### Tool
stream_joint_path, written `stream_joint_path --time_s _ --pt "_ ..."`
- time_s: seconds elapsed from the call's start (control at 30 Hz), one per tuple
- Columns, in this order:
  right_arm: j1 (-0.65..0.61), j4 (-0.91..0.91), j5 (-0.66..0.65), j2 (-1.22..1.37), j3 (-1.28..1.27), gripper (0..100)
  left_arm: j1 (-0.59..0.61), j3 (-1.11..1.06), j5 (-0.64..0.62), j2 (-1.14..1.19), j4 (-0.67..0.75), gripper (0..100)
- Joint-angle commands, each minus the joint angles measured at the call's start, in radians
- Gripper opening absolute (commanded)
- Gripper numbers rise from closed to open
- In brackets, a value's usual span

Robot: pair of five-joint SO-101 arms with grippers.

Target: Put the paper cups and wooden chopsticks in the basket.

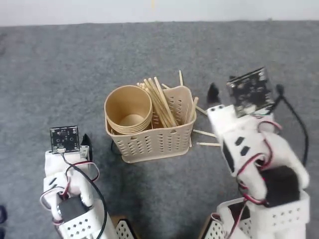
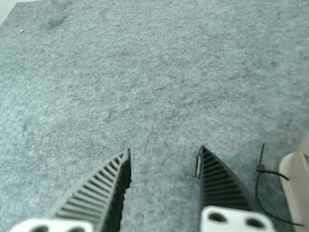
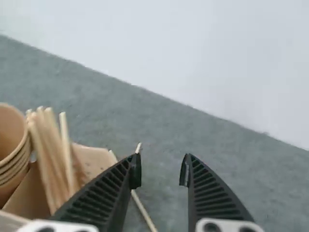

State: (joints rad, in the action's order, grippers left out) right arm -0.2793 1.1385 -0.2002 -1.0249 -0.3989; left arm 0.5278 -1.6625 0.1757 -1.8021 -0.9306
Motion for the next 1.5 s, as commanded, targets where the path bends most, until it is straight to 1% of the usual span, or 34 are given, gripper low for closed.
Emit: stream_joint_path --time_s 0.0,0.17,0.47,0.6,0.67,0.83,0.97,1.27,1.47 --pt "0.047 0.022 -0.017 0.045 0.161 14.3 -0.009 0.005 0.003 -0.017 0.023 21" --pt "0.048 0.07 -0.028 0.157 0.302 14.3 -0.009 0.004 0.003 -0.017 0.023 21" --pt "0.05 0.302 -0.238 0.487 0.6 14.3 -0.009 0.004 0.003 -0.017 0.023 21" --pt "0.054 0.383 -0.298 0.615 0.707 14.3 -0.009 0.004 0.003 -0.017 0.023 21" --pt "0.079 0.397 -0.319 0.673 0.738 14.3 -0.009 0.004 0.003 -0.017 0.023 21" --pt "0.159 0.395 -0.385 0.817 0.755 14.3 -0.009 0.004 0.003 -0.017 0.023 21" --pt "0.199 0.395 -0.43 0.944 0.755 14.3 -0.009 0.004 0.003 -0.017 0.023 21" --pt "0.193 0.392 -0.54 1.193 0.75 14.3 -0.009 0.004 0.003 -0.017 0.023 21" --pt "0.196 0.384 -0.577 1.356 0.75 14.3 -0.009 0.004 0.003 -0.017 0.023 21"
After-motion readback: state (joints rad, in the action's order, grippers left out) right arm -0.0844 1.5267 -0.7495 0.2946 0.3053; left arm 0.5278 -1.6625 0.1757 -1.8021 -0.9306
